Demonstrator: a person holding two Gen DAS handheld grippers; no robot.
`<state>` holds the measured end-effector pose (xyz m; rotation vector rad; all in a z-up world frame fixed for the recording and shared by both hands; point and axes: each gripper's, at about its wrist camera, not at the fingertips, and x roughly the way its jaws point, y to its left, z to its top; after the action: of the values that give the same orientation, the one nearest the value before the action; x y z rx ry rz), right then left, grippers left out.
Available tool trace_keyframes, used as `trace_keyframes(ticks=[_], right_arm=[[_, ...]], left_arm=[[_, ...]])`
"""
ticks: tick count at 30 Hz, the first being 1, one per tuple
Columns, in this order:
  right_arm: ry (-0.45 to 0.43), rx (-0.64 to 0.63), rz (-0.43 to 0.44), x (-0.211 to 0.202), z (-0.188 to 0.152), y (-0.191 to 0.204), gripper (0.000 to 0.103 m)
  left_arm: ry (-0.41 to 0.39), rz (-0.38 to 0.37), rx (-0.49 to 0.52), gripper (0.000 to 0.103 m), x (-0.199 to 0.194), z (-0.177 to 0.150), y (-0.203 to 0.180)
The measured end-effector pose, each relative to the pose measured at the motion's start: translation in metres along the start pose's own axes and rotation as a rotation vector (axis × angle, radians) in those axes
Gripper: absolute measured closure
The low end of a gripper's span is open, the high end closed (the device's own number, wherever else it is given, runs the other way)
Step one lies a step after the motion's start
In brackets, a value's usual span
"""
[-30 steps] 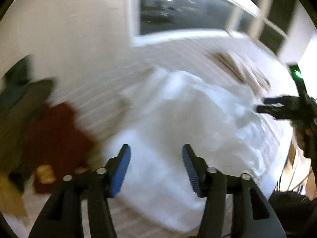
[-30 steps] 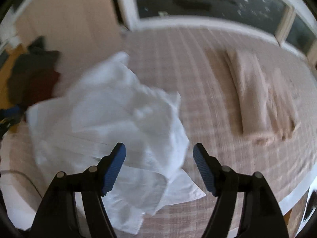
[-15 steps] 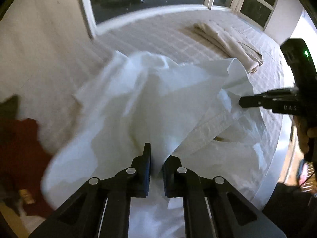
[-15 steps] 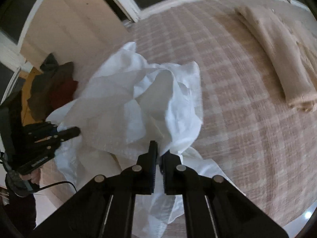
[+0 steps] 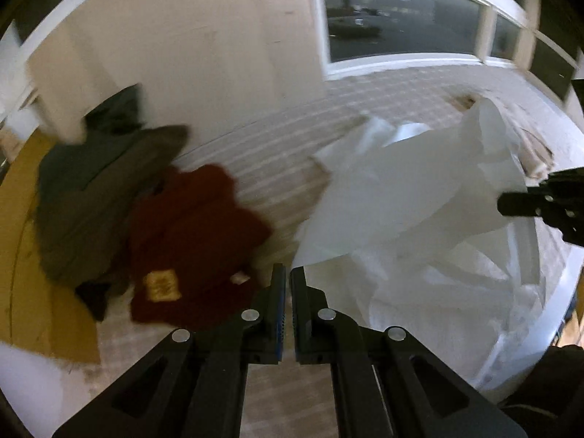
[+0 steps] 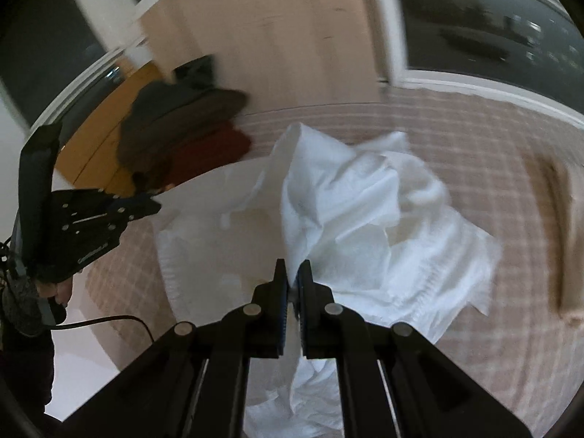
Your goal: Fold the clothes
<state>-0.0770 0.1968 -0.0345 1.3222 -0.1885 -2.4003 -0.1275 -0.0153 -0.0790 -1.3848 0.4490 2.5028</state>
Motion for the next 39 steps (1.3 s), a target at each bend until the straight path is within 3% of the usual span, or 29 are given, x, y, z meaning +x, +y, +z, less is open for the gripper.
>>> trace_keyframes(ticks=[2,4,6,8,12,14,17,19,21,26,32,33,34,35,36,39], right_arm=[[0.041,-0.051,0.018,0.021,0.005,0.017,0.095],[0.093,-0.101,0.005,0.044,0.008,0.031,0.091],[0.128,-0.131,-0.042,0.054,0.008,0.043,0.088],[0.113,-0.139,-0.052,0.043,0.007,0.043,0.083],[0.019,-0.107,-0.033,0.004,0.010,0.019,0.054],[-0.022,-0.077,-0.054,-0.018,0.009,-0.003,0.053],[-0.053,-0.016,-0.156,-0.041,0.001,-0.042,0.045],[-0.057,0.066,-0.204,-0.051,-0.010,-0.074,0.045],[-0.048,0.166,-0.197,-0.057,-0.021,-0.101,0.044],[0.007,0.242,-0.247,-0.034,-0.036,-0.138,0.044],[0.064,0.274,-0.232,0.000,-0.036,-0.166,0.044],[0.071,0.280,-0.225,0.006,-0.035,-0.169,0.044],[0.082,0.290,-0.214,0.013,-0.033,-0.171,0.044],[0.092,0.297,-0.203,0.021,-0.030,-0.173,0.044],[0.106,0.304,-0.196,0.030,-0.028,-0.175,0.044],[0.145,0.310,-0.186,0.058,-0.021,-0.175,0.044]], left_arm=[[0.005,0.031,-0.026,0.090,-0.001,-0.008,0.012],[0.011,0.063,-0.051,0.065,-0.003,-0.017,0.025],[0.016,0.094,-0.077,0.057,-0.004,-0.025,0.037],[0.011,0.112,-0.086,0.054,-0.008,-0.029,0.043],[-0.012,0.139,-0.052,0.044,-0.018,-0.027,0.039],[-0.006,0.144,-0.043,0.044,-0.021,-0.028,0.040],[0.004,0.162,-0.011,0.043,-0.028,-0.029,0.034],[-0.019,0.174,0.041,0.045,-0.037,-0.023,0.020],[-0.042,0.185,0.094,0.043,-0.047,-0.018,0.005],[-0.086,0.003,0.213,0.037,-0.051,0.005,-0.056],[-0.099,-0.049,0.433,0.036,-0.007,0.031,-0.148],[-0.089,-0.044,0.441,0.048,0.006,0.037,-0.155],[-0.070,-0.051,0.435,0.078,0.015,0.041,-0.156],[-0.040,-0.061,0.411,0.091,0.026,0.046,-0.153],[-0.029,-0.069,0.372,0.098,0.031,0.050,-0.144],[-0.030,-0.070,0.278,0.098,0.029,0.055,-0.117]])
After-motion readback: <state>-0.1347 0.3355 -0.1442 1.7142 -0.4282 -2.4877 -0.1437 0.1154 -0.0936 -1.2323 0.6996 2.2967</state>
